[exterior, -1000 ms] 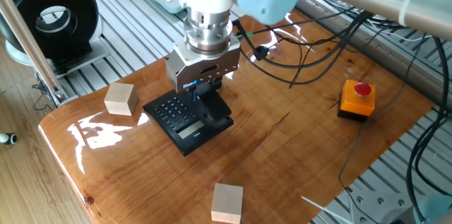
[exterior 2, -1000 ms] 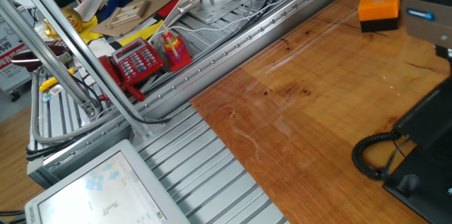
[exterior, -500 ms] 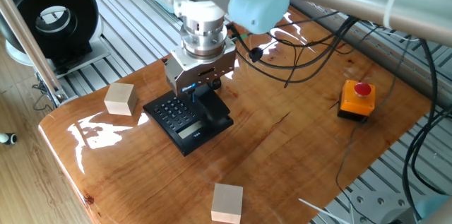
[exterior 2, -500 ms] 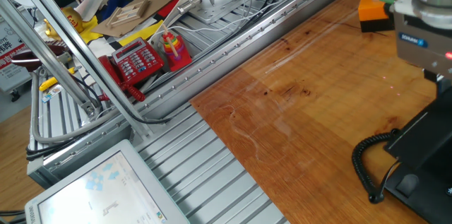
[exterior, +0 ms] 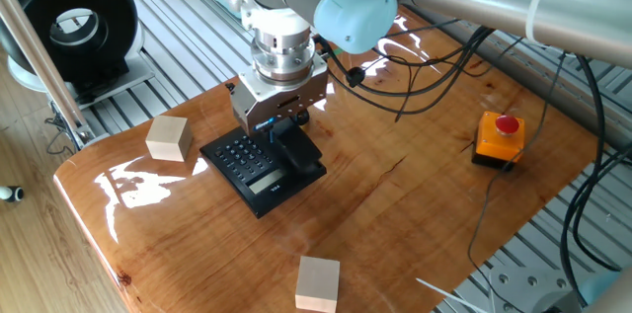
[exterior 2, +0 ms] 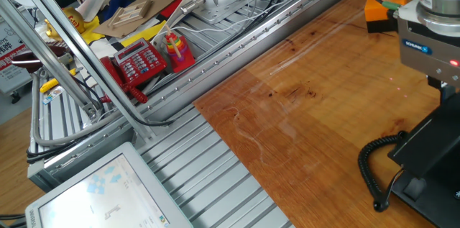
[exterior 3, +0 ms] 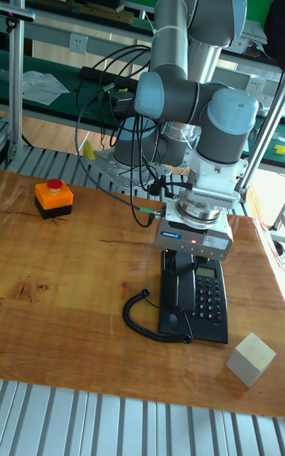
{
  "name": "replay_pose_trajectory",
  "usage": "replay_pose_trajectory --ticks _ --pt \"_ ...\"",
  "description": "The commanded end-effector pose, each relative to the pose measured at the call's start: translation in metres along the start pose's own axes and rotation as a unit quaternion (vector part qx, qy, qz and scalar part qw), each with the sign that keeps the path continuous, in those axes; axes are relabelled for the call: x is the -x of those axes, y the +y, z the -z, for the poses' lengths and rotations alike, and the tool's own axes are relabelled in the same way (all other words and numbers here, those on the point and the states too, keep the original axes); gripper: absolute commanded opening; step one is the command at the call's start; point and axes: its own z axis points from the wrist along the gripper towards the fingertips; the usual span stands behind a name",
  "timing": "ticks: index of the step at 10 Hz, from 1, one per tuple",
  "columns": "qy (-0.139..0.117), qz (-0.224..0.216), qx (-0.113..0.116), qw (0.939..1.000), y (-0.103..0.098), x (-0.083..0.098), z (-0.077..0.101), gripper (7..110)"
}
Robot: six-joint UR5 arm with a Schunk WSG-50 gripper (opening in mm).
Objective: Place the handset of the telephone on the corresponding phone cradle
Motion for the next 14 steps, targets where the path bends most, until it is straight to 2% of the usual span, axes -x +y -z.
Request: replay_pose_trajectory --ticks 1,6,10,14 --pt "-0.003 -0.004 0.011 0.9999 -0.001 0.007 0.003 7" --pt "-0.008 -0.003 0.009 0.9999 -0.007 0.025 -0.013 7" --pt "-0.003 -0.007 0.014 0.9999 -0.002 0.020 -0.008 7" --pt "0.007 -0.011 0.011 0.9999 -0.006 0.018 -0.013 7"
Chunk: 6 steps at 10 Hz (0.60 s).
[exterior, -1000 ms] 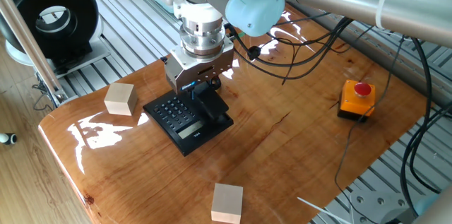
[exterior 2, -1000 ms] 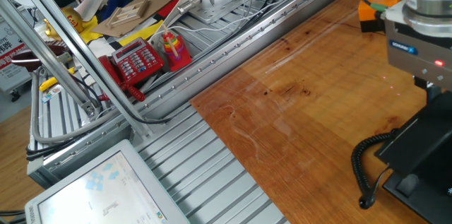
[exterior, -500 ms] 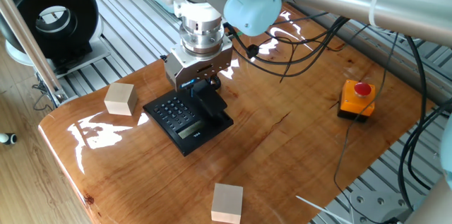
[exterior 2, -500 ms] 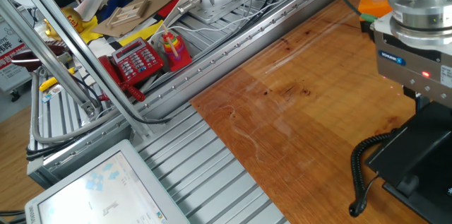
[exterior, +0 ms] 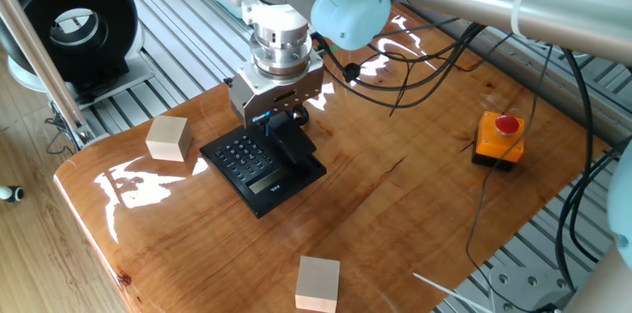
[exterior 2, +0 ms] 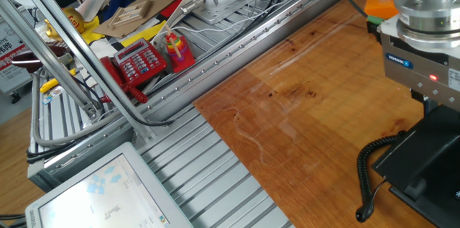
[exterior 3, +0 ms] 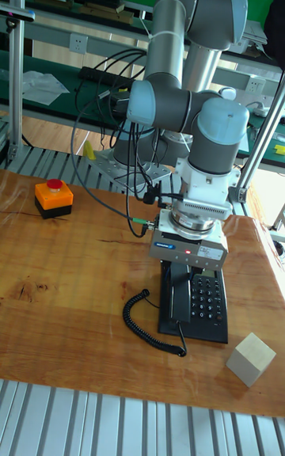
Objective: Place the handset of the telephone on the corresponding phone cradle
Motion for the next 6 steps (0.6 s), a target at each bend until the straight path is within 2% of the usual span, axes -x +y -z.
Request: replay_pose_trajectory --ticks 1,3,6 --pt "0.016 -0.004 0.002 0.9999 -0.001 -0.006 -0.001 7" --pt "0.029 -0.005 0.001 0.9996 0.005 -0.018 -0.001 7" --pt "0.048 -0.003 -0.001 0.9989 0.003 -0.026 0.000 7"
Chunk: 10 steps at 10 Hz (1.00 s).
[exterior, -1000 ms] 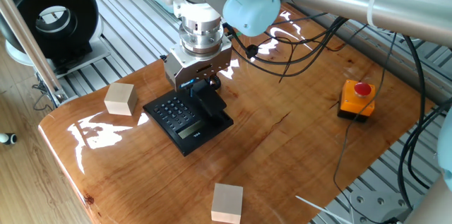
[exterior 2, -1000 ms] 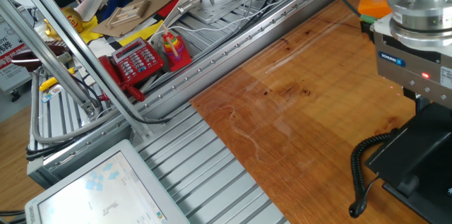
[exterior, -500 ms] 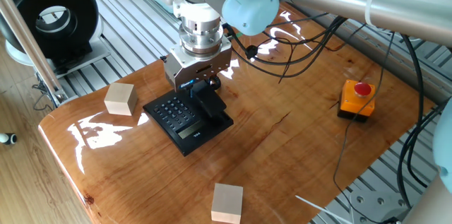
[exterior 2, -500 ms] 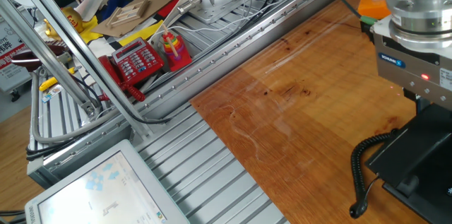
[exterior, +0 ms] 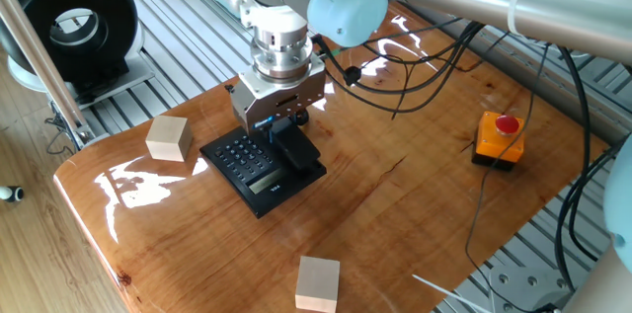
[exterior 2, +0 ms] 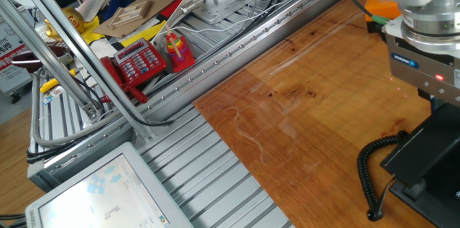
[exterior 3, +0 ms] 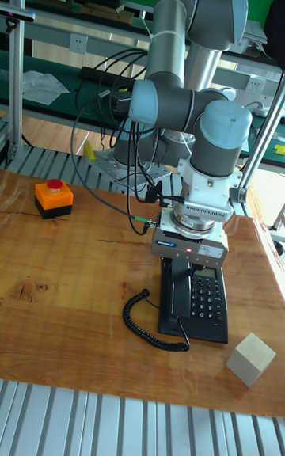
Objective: Place the handset of the telephone on the corresponding phone cradle
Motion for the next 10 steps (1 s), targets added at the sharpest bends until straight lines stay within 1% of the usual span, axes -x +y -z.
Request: replay_pose_trajectory --ticks 1,3,4,6,9,10 --pt "0.018 -0.001 0.004 0.9998 0.001 -0.008 0.002 7" --pt "0.018 0.000 0.008 0.9998 0.001 -0.006 0.004 7" --pt "0.018 -0.001 0.005 0.9998 -0.001 -0.006 0.004 7" --pt "0.018 0.002 0.008 0.9998 -0.006 -0.001 0.007 7" --pt "0.027 0.002 0.004 0.9996 -0.010 -0.001 0.004 7" --pt "0.035 0.002 0.003 0.9994 -0.010 -0.006 0.005 7"
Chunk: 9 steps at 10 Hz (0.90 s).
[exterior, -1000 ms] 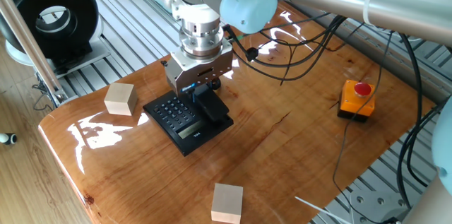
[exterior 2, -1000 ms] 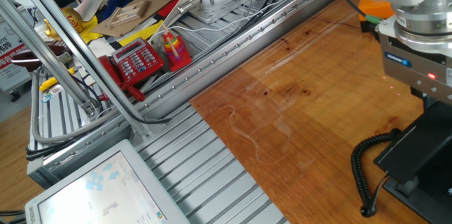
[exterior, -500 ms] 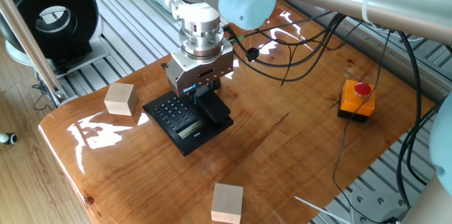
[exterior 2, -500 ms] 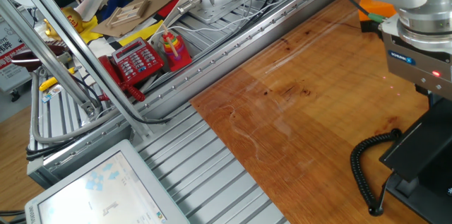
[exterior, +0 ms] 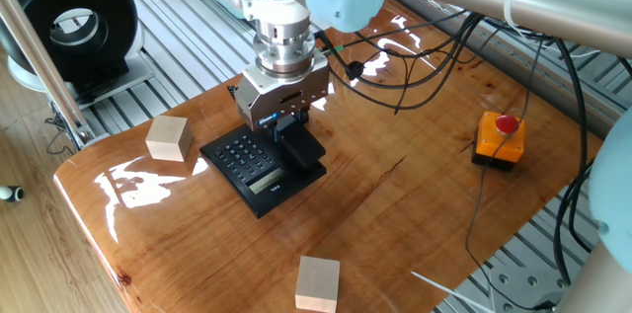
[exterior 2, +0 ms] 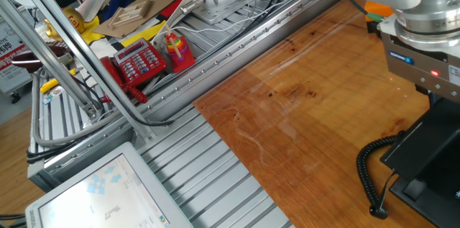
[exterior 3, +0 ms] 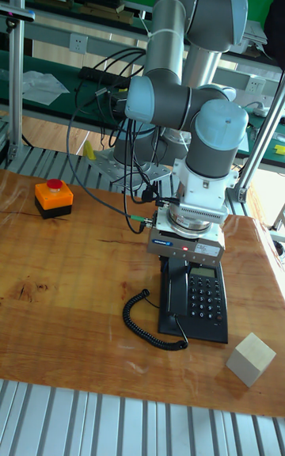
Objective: Place the handset of the telephone on the corresponding phone cradle
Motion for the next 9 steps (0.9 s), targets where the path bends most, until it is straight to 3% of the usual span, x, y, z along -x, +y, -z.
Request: replay_pose_trajectory --ticks 1,4,9 --pt "0.017 -0.004 0.004 0.9998 0.000 -0.006 0.001 7" --pt "0.023 -0.010 0.009 0.9997 -0.001 -0.009 0.007 7" --pt "-0.005 -0.055 0.050 0.9972 0.013 0.010 0.012 7"
